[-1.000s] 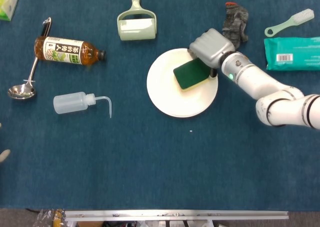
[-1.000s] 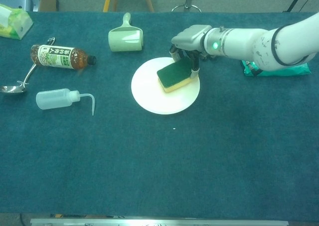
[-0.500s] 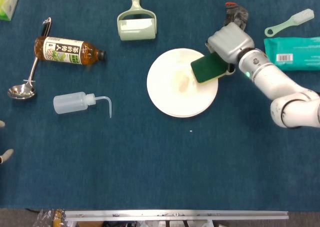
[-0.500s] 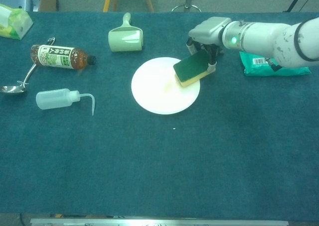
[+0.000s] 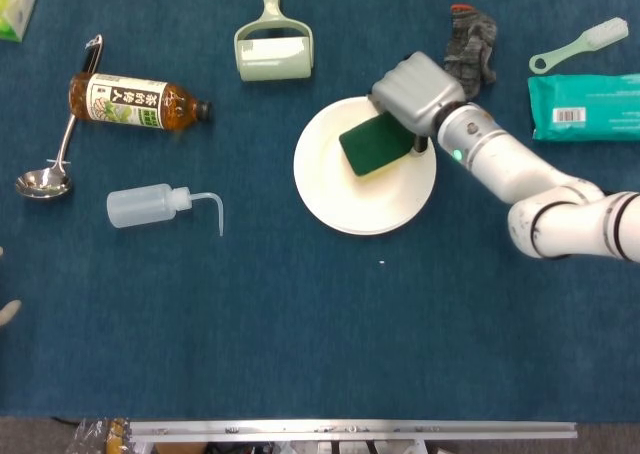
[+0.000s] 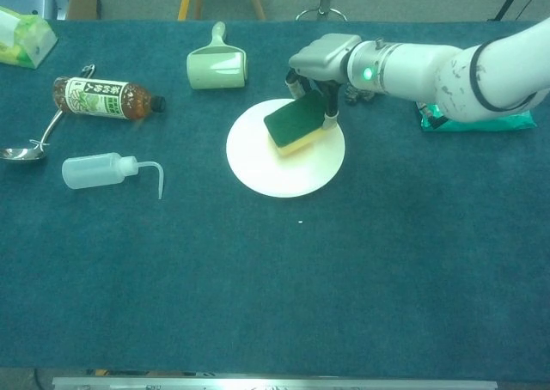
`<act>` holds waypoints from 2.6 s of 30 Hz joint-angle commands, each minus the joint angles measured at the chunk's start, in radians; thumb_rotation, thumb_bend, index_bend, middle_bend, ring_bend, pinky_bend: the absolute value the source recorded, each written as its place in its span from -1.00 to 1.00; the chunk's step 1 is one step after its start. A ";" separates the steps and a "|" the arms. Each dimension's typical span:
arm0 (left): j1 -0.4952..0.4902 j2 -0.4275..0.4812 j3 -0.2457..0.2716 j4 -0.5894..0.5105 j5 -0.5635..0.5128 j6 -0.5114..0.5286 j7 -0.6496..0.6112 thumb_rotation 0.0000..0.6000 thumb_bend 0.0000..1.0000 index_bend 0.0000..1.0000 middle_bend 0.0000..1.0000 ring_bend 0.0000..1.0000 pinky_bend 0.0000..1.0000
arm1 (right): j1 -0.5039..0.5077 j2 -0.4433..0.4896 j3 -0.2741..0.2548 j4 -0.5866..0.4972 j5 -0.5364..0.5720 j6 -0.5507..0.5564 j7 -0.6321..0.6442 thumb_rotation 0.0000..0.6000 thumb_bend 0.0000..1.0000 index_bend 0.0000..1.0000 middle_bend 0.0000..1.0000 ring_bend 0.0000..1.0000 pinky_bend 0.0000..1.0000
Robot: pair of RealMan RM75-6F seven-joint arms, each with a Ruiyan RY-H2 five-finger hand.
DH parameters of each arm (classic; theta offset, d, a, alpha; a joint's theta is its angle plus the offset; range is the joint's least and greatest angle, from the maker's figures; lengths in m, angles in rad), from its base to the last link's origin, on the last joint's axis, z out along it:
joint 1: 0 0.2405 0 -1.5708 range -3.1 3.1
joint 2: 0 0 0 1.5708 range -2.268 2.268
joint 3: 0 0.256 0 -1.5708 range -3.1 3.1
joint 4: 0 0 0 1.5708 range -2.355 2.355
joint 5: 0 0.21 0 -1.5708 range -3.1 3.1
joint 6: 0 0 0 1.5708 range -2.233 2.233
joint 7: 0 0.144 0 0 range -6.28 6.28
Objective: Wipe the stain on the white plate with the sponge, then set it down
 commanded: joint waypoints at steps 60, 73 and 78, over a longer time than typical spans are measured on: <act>-0.012 0.001 -0.007 -0.021 0.008 -0.009 0.017 1.00 -1.00 -0.25 -0.62 -0.50 0.02 | -0.102 0.154 -0.050 -0.142 0.004 0.116 -0.001 1.00 -0.98 0.05 0.13 -0.07 -0.44; -0.024 -0.003 -0.013 -0.030 0.019 -0.002 0.021 1.00 -1.00 -0.38 -0.60 -0.49 0.02 | -0.310 0.398 -0.105 -0.496 -0.217 0.332 0.074 1.00 -0.97 0.05 0.13 -0.07 -0.44; -0.031 -0.002 -0.014 -0.041 0.023 -0.003 0.032 1.00 -1.00 -0.42 -0.60 -0.49 0.02 | -0.397 0.434 -0.154 -0.565 -0.289 0.396 0.053 1.00 -0.97 0.05 0.13 -0.07 -0.44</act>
